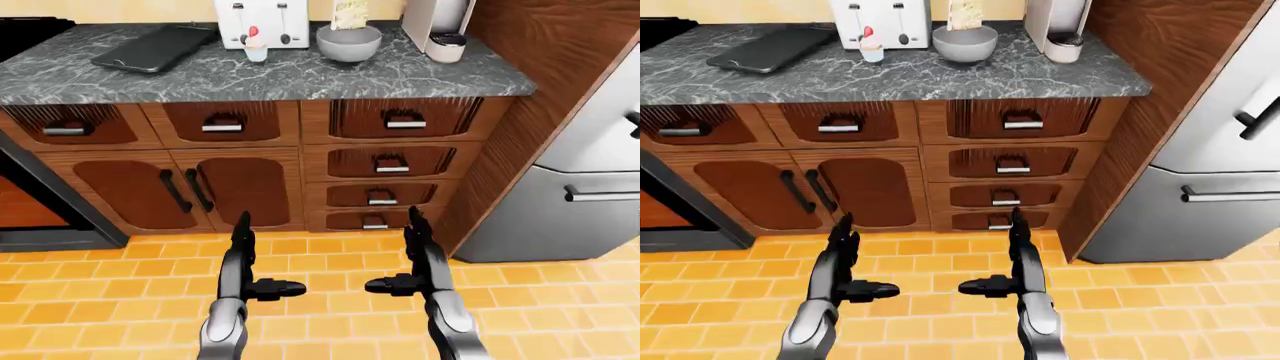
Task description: Pick up the bowl with cake and place it on the tray. Pick up the cupcake and place it on the tray.
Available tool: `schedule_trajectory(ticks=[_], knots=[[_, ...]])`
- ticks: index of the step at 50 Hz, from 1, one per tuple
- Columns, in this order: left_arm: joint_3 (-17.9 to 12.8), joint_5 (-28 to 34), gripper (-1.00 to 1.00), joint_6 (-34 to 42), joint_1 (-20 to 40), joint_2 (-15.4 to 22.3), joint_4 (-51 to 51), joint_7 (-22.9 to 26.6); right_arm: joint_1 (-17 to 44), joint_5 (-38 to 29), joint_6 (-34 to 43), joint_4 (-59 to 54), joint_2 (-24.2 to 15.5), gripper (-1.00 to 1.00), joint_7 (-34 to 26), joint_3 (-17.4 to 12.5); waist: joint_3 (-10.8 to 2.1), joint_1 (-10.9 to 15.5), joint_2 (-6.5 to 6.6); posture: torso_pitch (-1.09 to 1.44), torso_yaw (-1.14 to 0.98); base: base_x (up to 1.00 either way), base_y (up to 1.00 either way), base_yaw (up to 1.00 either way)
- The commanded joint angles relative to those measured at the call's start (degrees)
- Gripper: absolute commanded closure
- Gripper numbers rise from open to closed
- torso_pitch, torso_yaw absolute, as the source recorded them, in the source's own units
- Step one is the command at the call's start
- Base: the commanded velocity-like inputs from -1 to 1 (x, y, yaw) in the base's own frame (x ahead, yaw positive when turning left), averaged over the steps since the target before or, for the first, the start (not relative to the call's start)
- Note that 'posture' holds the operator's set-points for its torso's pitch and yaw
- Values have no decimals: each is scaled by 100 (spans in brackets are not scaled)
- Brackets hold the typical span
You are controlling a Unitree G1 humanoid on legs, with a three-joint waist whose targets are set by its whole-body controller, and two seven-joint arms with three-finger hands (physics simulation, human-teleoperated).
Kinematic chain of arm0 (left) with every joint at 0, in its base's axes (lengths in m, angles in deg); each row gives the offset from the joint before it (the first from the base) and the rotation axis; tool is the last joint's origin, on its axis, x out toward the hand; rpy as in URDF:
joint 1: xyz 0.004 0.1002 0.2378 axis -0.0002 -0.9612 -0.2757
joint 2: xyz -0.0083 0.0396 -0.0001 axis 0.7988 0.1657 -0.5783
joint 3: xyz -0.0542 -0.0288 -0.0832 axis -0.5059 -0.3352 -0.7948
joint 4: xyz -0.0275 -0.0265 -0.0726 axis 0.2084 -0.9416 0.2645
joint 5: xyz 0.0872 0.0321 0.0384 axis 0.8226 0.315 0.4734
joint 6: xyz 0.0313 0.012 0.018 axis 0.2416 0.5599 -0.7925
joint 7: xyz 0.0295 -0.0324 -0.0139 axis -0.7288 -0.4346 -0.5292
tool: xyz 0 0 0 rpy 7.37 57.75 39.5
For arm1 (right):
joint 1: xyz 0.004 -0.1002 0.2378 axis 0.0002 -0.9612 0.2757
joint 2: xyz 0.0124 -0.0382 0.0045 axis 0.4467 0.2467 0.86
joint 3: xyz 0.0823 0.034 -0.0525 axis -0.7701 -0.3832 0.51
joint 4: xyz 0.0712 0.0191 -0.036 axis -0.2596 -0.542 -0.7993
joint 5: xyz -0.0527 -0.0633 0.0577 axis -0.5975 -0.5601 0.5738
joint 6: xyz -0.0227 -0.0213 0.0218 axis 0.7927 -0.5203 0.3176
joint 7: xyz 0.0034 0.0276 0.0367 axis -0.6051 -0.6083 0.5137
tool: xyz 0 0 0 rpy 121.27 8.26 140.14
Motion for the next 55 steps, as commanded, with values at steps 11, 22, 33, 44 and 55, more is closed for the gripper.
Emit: schedule_trajectory(ticks=[11,22,33,44,55], knots=[[128,189,-100,-269,43,-20,852,-10,29,-129,-583,480,4,-100,-86,92,-431,45,-34,0,0,0,0,0],[2,187,-100,1016,233,77,2327,63,247,-227,632,1761,-62,-100,-94,66,-523,45,-19,0,0,0,0,0],[-168,20,-100,3585,1236,239,4578,146,1326,-146,3099,4041,-154,-100,72,-126,-519,54,-13,0,0,0,0,0],[-296,-2,-100,4072,1481,360,4936,175,1309,72,3452,4678,-155,-100,91,-63,-170,18,-205,0,0,36,0,0],[-470,-128,-100,3851,1245,381,4961,201,1266,122,3386,4754,-145,-100,56,36,-233,-69,352,0,0,44,0,0]])
